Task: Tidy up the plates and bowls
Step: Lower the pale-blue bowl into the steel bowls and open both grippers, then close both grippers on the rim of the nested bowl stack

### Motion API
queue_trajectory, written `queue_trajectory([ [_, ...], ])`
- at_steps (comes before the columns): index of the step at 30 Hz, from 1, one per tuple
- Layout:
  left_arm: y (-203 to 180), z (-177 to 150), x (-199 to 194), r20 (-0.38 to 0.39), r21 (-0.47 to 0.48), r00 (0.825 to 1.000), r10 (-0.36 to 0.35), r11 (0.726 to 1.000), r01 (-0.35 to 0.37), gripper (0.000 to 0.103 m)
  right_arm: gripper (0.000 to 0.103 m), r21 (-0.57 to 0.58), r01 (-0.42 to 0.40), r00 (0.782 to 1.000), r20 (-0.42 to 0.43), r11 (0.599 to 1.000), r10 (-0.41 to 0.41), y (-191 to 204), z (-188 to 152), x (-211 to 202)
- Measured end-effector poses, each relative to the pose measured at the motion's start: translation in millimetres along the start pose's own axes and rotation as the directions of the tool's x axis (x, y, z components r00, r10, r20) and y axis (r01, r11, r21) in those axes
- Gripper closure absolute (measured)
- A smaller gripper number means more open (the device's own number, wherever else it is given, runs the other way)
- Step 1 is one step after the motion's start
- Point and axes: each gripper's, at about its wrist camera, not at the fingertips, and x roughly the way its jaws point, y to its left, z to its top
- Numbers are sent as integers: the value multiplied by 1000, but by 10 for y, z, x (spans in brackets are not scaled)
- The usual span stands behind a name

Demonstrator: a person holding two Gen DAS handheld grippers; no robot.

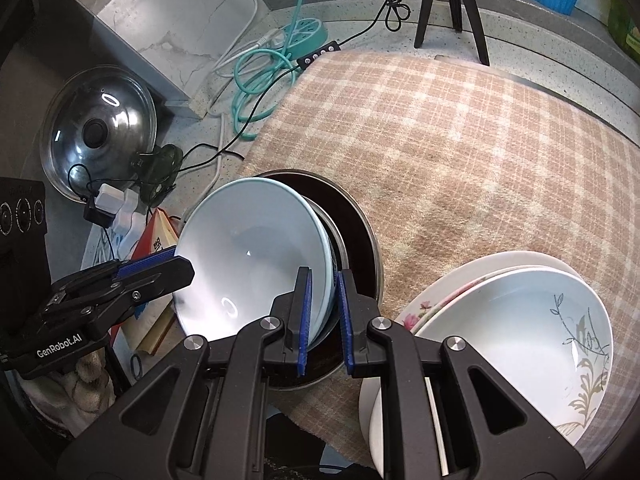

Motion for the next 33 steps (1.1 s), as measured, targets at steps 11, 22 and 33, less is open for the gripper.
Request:
queue_trajectory([
  [11,13,37,-101,49,-5,999,1,1000,-1,74,52,-28,-28,994,101,999,31,29,20,-258],
  [22,226,-6,-103,61,-34,996,59,998,-57,74,49,46,-26,988,150,999,19,-198,-22,-423],
  [33,258,-96,-6,43,-28,996,79,997,-78,74,58,120,-34,993,120,992,19,-454,-183,-317],
])
